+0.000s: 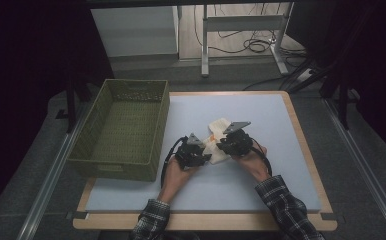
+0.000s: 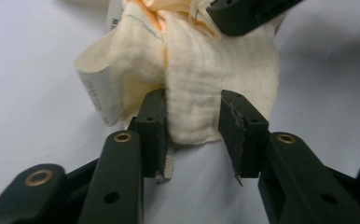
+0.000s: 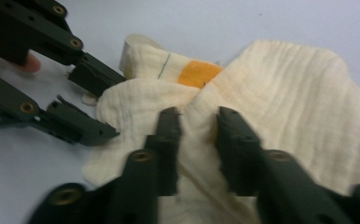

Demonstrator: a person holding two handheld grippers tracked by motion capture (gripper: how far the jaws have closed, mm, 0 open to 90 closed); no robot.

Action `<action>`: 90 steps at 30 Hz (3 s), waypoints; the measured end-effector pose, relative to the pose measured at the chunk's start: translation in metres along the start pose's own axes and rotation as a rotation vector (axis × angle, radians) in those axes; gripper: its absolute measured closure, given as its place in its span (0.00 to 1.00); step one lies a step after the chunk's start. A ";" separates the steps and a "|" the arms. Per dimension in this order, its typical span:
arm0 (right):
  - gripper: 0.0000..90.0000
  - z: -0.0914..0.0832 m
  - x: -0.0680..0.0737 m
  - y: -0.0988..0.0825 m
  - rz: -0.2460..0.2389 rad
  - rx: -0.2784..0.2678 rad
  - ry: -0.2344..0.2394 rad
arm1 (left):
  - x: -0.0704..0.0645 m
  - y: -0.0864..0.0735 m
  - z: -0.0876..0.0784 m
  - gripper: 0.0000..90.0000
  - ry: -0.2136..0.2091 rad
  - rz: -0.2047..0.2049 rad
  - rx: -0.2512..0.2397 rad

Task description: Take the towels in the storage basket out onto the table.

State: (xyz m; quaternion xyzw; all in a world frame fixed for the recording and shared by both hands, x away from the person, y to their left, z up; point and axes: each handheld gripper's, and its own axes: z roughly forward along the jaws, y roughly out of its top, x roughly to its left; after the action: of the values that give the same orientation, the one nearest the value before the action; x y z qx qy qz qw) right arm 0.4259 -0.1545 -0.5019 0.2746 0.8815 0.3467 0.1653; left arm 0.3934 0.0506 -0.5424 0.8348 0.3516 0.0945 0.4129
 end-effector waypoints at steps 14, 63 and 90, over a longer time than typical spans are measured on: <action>0.94 -0.053 -0.035 -0.002 0.104 -0.096 -0.052 | 0.004 -0.002 -0.003 0.88 -0.032 -0.037 -0.024; 0.69 -0.039 -0.011 -0.019 0.176 -0.059 0.130 | 0.028 0.029 0.007 0.60 0.017 -0.068 -0.015; 0.97 -0.054 -0.016 -0.039 0.157 -0.051 0.002 | 0.028 0.036 -0.009 0.95 0.044 -0.052 -0.070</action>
State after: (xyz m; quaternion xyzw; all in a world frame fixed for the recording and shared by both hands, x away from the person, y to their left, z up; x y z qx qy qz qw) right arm 0.3985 -0.2162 -0.4897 0.3384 0.8482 0.3812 0.1438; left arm 0.4285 0.0597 -0.5130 0.8081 0.3788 0.1145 0.4364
